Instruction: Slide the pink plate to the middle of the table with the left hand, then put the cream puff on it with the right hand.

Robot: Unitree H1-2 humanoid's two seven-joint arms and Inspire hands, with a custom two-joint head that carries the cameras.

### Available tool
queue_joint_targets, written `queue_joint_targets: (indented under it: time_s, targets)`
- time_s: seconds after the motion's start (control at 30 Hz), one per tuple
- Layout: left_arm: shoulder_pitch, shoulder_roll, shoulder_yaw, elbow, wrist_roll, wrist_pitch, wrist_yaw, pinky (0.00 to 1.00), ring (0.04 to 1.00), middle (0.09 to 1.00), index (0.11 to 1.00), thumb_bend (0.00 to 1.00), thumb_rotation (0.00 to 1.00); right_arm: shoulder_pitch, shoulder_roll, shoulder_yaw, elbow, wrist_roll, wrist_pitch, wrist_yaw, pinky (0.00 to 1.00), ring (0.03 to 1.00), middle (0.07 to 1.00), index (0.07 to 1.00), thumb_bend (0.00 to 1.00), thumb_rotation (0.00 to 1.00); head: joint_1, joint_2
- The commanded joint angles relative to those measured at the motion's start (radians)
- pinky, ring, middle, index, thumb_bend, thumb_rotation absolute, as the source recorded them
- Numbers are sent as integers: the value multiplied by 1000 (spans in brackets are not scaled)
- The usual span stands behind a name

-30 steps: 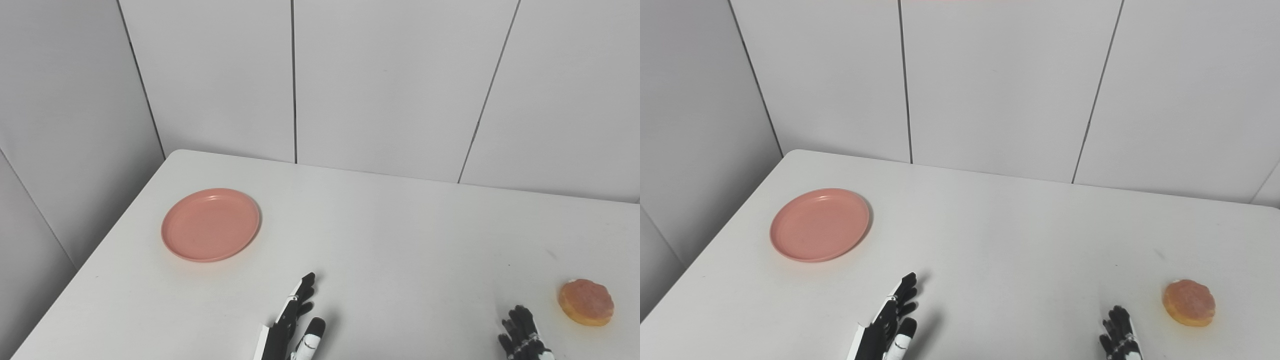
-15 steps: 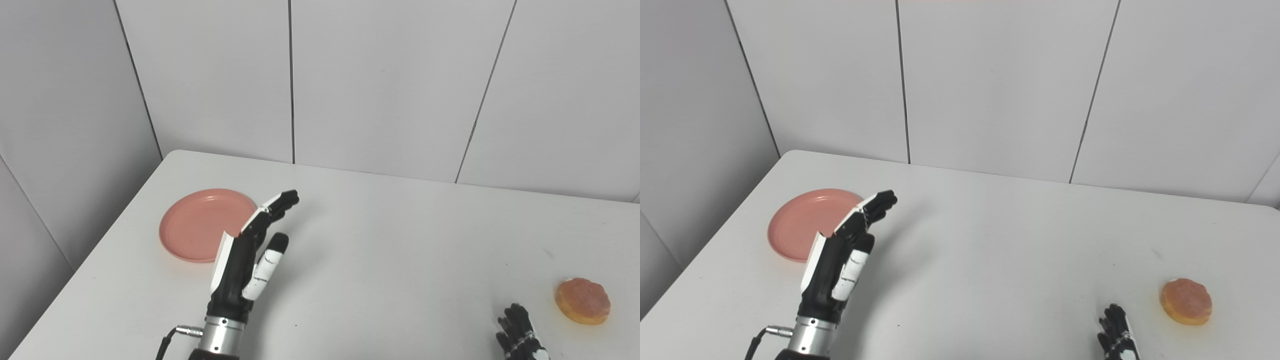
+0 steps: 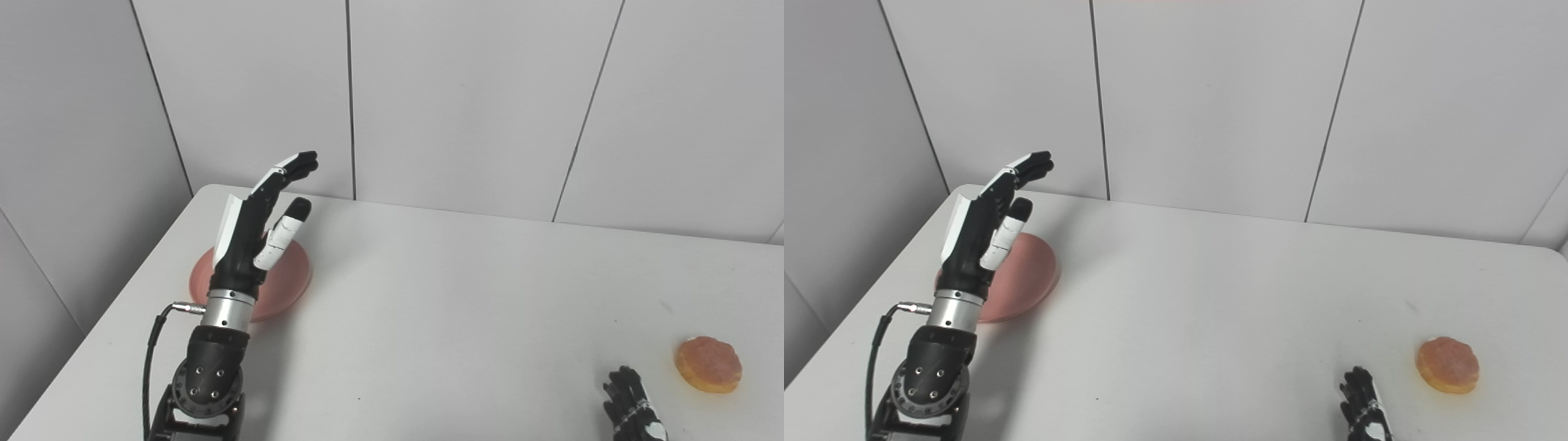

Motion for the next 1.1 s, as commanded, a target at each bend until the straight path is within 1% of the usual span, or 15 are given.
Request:
queue_joint_targets:
  time_s: [0.0, 0.1, 0.17, 0.23, 0.3, 0.37, 0.4, 0.43, 0.5, 0.57, 0.67, 0.73, 0.8, 0.93, 1.07]
  targets:
    - [-57, 40, 13, -4, -9, -25, 2, 853, 807, 788, 761, 973, 1000, 29, -6, 8, 60, -8, 35, -7, 1000, 960, 943, 940, 645, 1000, 1, 1]
    - [-82, 79, 33, 22, -12, -19, 7, 832, 799, 790, 766, 979, 1000, 28, -9, 8, 59, -8, 41, -7, 1000, 960, 942, 940, 651, 1000, 4, 2]
    - [-92, 96, 47, 37, -23, -12, 7, 865, 806, 793, 768, 973, 995, 28, -11, 9, 59, -8, 41, -6, 1000, 960, 941, 940, 653, 1000, 5, 2]
    - [-101, 118, 67, 64, -29, -7, 10, 857, 803, 801, 777, 978, 992, 27, -12, 8, 62, -8, 40, -7, 1000, 957, 938, 940, 641, 1000, 5, 3]
    - [-108, 142, 85, 95, -33, -2, 13, 827, 791, 796, 785, 990, 998, 26, -13, 8, 64, -8, 38, -6, 1000, 955, 934, 940, 637, 1000, 5, 3]
    - [-113, 158, 99, 123, -43, 4, 12, 846, 804, 812, 798, 988, 1000, 26, -14, 10, 65, -6, 37, -4, 1000, 954, 933, 942, 634, 1000, 3, 4]
    - [-117, 165, 110, 144, -56, 1, 11, 850, 807, 815, 800, 987, 1000, 26, -13, 10, 64, -6, 39, -5, 1000, 954, 933, 943, 634, 1000, 3, 4]
    - [-122, 171, 121, 171, -74, -8, 10, 874, 829, 828, 811, 950, 989, 26, -14, 10, 64, -6, 40, -5, 1000, 951, 930, 941, 634, 1000, 3, 4]
    - [-137, 183, 146, 246, -116, -42, 14, 907, 855, 842, 821, 908, 962, 27, -13, 11, 65, -5, 40, -4, 1000, 950, 926, 941, 623, 1000, 4, 5]
    - [-155, 194, 173, 321, -168, -65, 10, 920, 864, 845, 821, 894, 948, 26, -13, 13, 67, -5, 38, -3, 1000, 949, 925, 941, 620, 1000, 3, 5]
    - [-177, 198, 213, 419, -254, -75, 3, 939, 884, 849, 805, 918, 893, 27, -13, 14, 68, -7, 36, -5, 1000, 946, 918, 938, 621, 1000, 0, 6]
    - [-182, 203, 229, 484, -292, -91, -7, 931, 900, 873, 813, 925, 889, 27, -12, 14, 67, -8, 38, -6, 1000, 947, 917, 937, 622, 1000, -1, 7]
    - [-181, 204, 238, 524, -318, -105, -10, 921, 910, 889, 826, 927, 895, 28, -12, 15, 64, -9, 42, -8, 1000, 947, 915, 936, 620, 1000, -1, 8]
    - [-169, 200, 250, 588, -366, -126, -8, 945, 935, 900, 853, 884, 906, 29, -14, 17, 60, -10, 44, -10, 1000, 939, 904, 928, 627, 1000, 1, 10]
    - [-171, 200, 258, 640, -385, -145, 4, 949, 937, 898, 862, 895, 882, 30, -16, 19, 57, -10, 49, -10, 997, 935, 896, 928, 629, 1000, 0, 11]
